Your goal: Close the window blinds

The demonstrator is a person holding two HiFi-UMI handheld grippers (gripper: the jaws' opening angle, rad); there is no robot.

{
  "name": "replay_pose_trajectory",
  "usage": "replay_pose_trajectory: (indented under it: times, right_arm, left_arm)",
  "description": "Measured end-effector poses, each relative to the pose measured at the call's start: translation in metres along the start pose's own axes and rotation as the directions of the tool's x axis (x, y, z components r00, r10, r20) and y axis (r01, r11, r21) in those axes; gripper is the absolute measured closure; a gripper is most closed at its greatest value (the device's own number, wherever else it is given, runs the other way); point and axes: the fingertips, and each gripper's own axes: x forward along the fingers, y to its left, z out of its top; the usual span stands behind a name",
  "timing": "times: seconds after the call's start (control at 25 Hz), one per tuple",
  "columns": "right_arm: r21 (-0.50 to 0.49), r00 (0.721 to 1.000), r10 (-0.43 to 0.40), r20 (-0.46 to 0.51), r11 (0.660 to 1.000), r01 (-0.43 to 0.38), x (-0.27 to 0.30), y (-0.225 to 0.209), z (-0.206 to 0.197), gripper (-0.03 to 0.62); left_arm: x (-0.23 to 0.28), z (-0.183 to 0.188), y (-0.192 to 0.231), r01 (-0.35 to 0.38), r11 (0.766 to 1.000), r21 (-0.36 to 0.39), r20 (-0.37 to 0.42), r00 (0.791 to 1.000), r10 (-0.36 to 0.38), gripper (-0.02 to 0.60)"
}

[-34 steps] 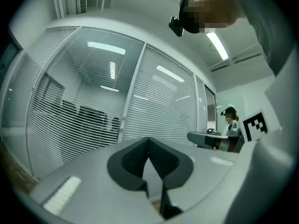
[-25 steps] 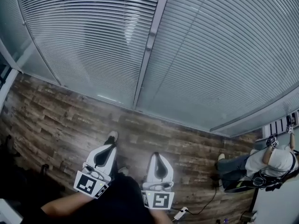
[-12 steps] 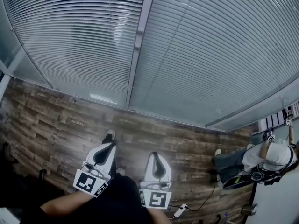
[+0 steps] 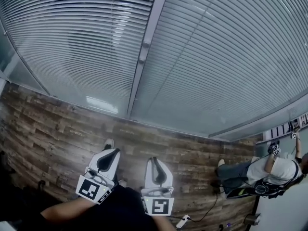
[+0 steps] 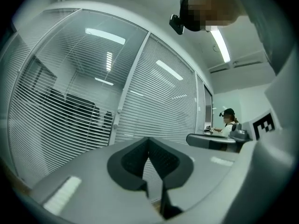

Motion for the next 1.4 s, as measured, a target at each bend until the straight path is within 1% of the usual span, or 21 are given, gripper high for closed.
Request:
replay_pose_trajectory:
  times: [0.04, 0.16, 0.32, 0.52, 0.68, 0.76, 0.92, 1.0, 1.08, 1.24, 1.4]
  right_arm:
    - [-0.005, 1.000, 0.006, 0.000, 1.000, -0.006, 0.009, 0.000, 0.002, 0.556]
    - [-0.006, 1.000, 0.002, -0.019, 1.000, -0.002, 0.044, -0.004, 0.007, 0.563]
    - [0.008, 0.999, -0.010, -0.034, 1.000, 0.011, 0.090, -0.012, 0.011, 0.566]
    - [0.016, 0.999, -0.022, -0.042, 1.000, 0.023, 0.137, -0.017, 0.014, 0.566]
    - [-0.038, 0.999, -0.022, -0.041, 0.999, 0.021, 0.174, -0.021, 0.019, 0.566]
    - [-0.042, 0.999, -0.032, -0.036, 0.999, 0.031, 0.191, -0.024, 0.020, 0.566]
    - [-0.049, 0.998, -0.054, -0.031, 0.997, 0.053, 0.222, -0.025, 0.022, 0.566]
    - [-0.059, 0.998, -0.063, -0.030, 0.996, 0.061, 0.236, -0.028, 0.025, 0.566]
    - [-0.064, 0.997, -0.073, -0.023, 0.995, 0.071, 0.245, -0.028, 0.034, 0.566]
    - [-0.078, 0.995, -0.095, -0.019, 0.993, 0.093, 0.262, -0.025, 0.045, 0.566]
    - [-0.074, 0.994, -0.105, -0.024, 0.992, 0.102, 0.287, -0.039, 0.050, 0.562]
  left_arm:
    - [0.007, 0.003, 0.005, 0.008, 1.000, 0.006, 0.001, 1.000, -0.008, 0.583]
    - [0.030, 0.011, 0.023, 0.040, 0.999, 0.031, 0.005, 0.999, -0.040, 0.583]
    - [0.058, 0.026, 0.048, 0.062, 0.998, 0.029, 0.022, 0.998, -0.063, 0.583]
    - [0.078, 0.045, 0.081, 0.052, 0.998, 0.039, 0.038, 0.998, -0.054, 0.583]
    - [0.095, 0.050, 0.117, 0.012, 1.000, 0.024, 0.034, 0.999, -0.013, 0.583]
    - [0.104, 0.054, 0.133, 0.006, 1.000, 0.022, 0.043, 0.999, -0.007, 0.583]
    - [0.114, 0.058, 0.160, 0.019, 1.000, 0.017, 0.053, 0.998, -0.020, 0.583]
    - [0.122, 0.057, 0.170, 0.028, 1.000, 0.006, 0.044, 0.999, -0.029, 0.583]
    - [0.125, 0.061, 0.176, 0.039, 0.999, -0.002, 0.040, 0.998, -0.039, 0.583]
    - [0.129, 0.072, 0.191, 0.051, 0.999, -0.012, 0.059, 0.997, -0.050, 0.583]
    - [0.152, 0.076, 0.200, 0.054, 0.998, -0.023, 0.066, 0.996, -0.053, 0.583]
